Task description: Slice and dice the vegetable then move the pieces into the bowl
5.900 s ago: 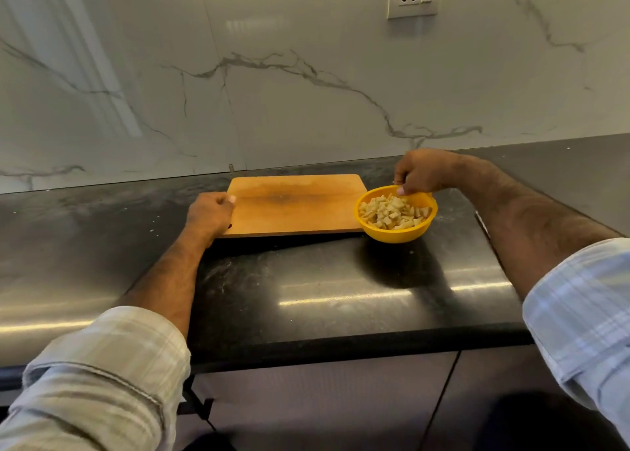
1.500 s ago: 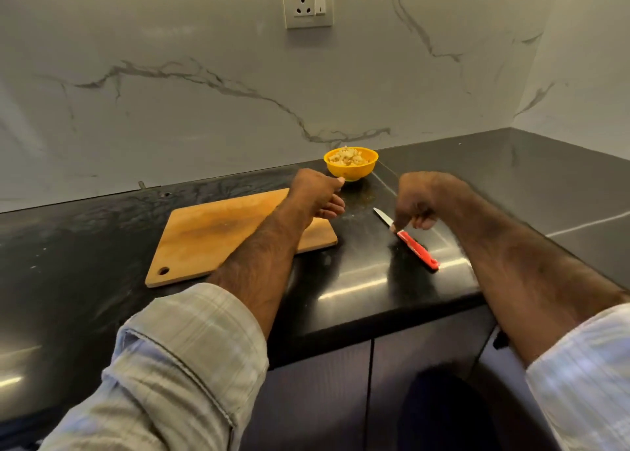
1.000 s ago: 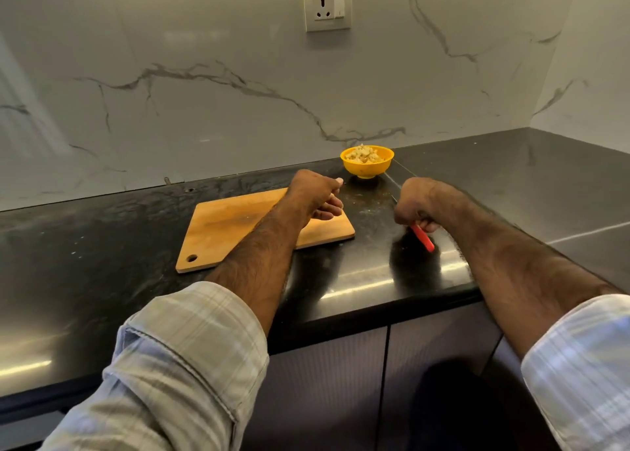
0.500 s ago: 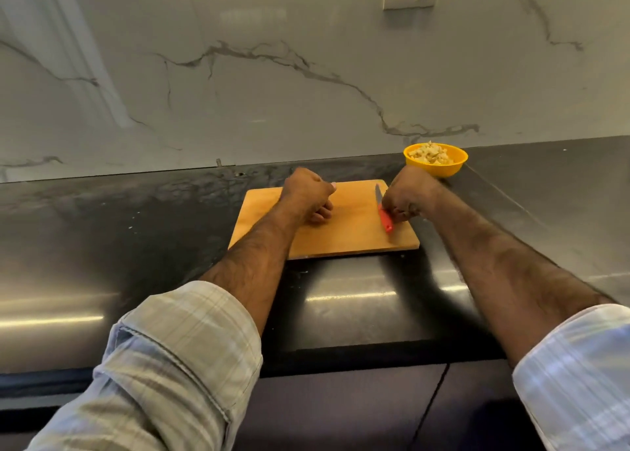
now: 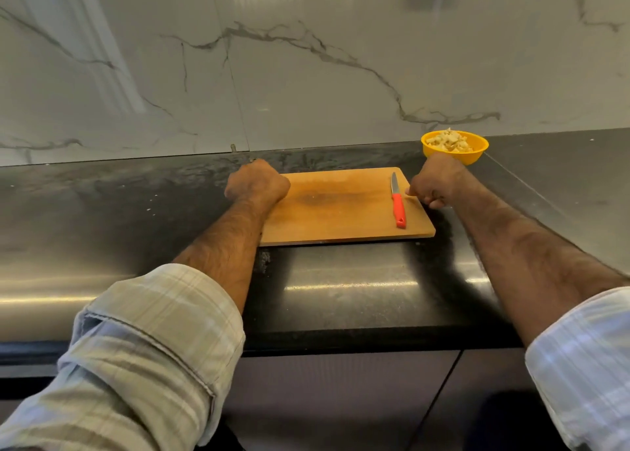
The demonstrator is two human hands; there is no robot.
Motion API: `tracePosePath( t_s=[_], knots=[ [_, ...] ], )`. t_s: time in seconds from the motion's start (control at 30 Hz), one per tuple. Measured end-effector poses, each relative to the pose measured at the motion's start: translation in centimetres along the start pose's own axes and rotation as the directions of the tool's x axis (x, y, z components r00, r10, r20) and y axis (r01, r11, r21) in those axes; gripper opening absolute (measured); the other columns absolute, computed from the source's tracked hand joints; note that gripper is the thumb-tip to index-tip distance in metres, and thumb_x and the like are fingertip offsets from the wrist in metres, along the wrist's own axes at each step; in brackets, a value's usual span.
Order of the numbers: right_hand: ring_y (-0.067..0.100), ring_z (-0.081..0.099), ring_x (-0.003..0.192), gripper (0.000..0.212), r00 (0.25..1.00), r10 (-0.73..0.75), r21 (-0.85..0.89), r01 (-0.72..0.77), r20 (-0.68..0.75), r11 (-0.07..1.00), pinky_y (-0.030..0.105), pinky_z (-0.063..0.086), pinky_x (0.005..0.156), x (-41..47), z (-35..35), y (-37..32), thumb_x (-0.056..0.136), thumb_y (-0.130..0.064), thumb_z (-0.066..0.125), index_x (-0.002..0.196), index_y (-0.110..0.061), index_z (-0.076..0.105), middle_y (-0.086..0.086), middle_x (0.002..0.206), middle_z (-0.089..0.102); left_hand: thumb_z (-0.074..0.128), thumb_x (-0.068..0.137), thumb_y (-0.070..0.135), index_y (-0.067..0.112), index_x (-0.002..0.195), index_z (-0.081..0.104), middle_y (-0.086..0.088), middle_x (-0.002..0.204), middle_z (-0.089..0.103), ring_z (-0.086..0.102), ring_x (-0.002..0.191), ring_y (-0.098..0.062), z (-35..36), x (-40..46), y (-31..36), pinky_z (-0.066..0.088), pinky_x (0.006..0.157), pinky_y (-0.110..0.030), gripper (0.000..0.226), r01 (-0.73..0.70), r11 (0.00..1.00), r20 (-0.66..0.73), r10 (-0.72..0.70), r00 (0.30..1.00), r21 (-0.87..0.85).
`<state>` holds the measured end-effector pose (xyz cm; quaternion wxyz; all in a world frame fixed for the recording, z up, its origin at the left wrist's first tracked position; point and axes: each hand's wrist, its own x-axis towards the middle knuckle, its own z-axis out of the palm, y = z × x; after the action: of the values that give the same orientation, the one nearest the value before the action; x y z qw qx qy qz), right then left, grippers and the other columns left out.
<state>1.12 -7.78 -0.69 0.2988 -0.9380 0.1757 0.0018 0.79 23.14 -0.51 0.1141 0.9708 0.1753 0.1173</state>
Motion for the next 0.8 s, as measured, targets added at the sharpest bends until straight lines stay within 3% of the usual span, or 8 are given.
tracePosePath(
  t_s=[0.17,0.27,0.43,0.57,0.67,0.8],
  knots=[
    [0.029,0.077,0.087,0.024,0.999,-0.006,-0.092,0.009,0.033,0.996,0.045,0.065,0.085,-0.3,0.2,-0.7,0.09,-0.018,0.083,0.097,0.001,0.07,0.018,0.087,0.075,0.059,0.102,0.023,0.011,0.124,0.065,-0.013,0.124,0.068,0.067,0.11,-0.031,0.2,-0.2,-1.6,0.051,0.078,-0.041,0.026,0.001,0.999,0.025,-0.002,1.0,0.043],
    [0.028,0.077,0.086,0.026,0.999,0.013,-0.108,-0.009,0.034,0.994,0.044,0.064,0.086,-0.2,0.2,-0.8,0.09,-0.02,0.083,0.097,0.001,0.069,0.017,0.089,0.075,0.06,0.102,0.019,0.009,0.124,0.064,-0.014,0.124,0.068,0.067,0.111,-0.032,0.1,-0.2,-1.8,0.051,0.078,-0.04,0.024,-0.028,0.999,0.033,0.027,0.999,0.02],
    [0.026,0.072,0.066,0.02,1.0,-0.009,-0.182,0.006,-0.016,0.983,0.041,0.065,0.079,-0.5,-0.1,-0.2,0.091,-0.018,0.08,0.091,0.0,0.072,0.016,0.078,0.074,0.059,0.103,0.018,0.011,0.131,0.061,-0.016,0.13,0.066,0.065,0.118,-0.034,0.2,-0.6,-1.7,0.055,0.088,-0.044,0.029,-0.035,0.999,0.033,0.035,0.999,0.003],
    [0.034,0.071,0.086,0.029,0.971,-0.18,-0.361,0.113,-0.158,0.926,0.045,0.062,0.076,-1.4,0.0,-0.6,0.092,-0.033,0.07,0.091,-0.005,0.064,0.013,0.092,0.073,0.059,0.103,0.017,0.011,0.13,0.062,-0.015,0.131,0.066,0.065,0.119,-0.034,0.3,-1.1,-1.1,0.054,0.087,-0.043,0.028,-0.052,0.999,0.036,0.053,0.998,-0.006],
    [0.033,0.065,0.088,0.051,0.983,-0.152,-0.399,0.1,-0.1,0.912,0.043,0.058,0.075,-1.9,0.0,-1.5,0.079,-0.05,0.084,0.097,-0.008,0.061,0.01,0.094,0.067,0.058,0.104,0.016,0.01,0.132,0.06,-0.015,0.133,0.065,0.063,0.121,-0.034,0.4,-1.5,-0.7,0.052,0.088,-0.043,0.029,-0.068,0.997,0.043,0.069,0.997,-0.023],
    [0.034,0.074,0.089,0.047,0.993,-0.114,-0.418,0.088,-0.036,0.904,0.048,0.064,0.081,-2.3,0.1,-1.8,0.075,-0.036,0.091,0.103,-0.005,0.07,0.013,0.093,0.074,0.059,0.104,0.017,0.009,0.134,0.059,-0.016,0.134,0.064,0.063,0.121,-0.033,0.2,-1.8,-0.9,0.052,0.089,-0.043,0.031,-0.072,0.997,0.042,0.074,0.996,-0.035]
  ],
)
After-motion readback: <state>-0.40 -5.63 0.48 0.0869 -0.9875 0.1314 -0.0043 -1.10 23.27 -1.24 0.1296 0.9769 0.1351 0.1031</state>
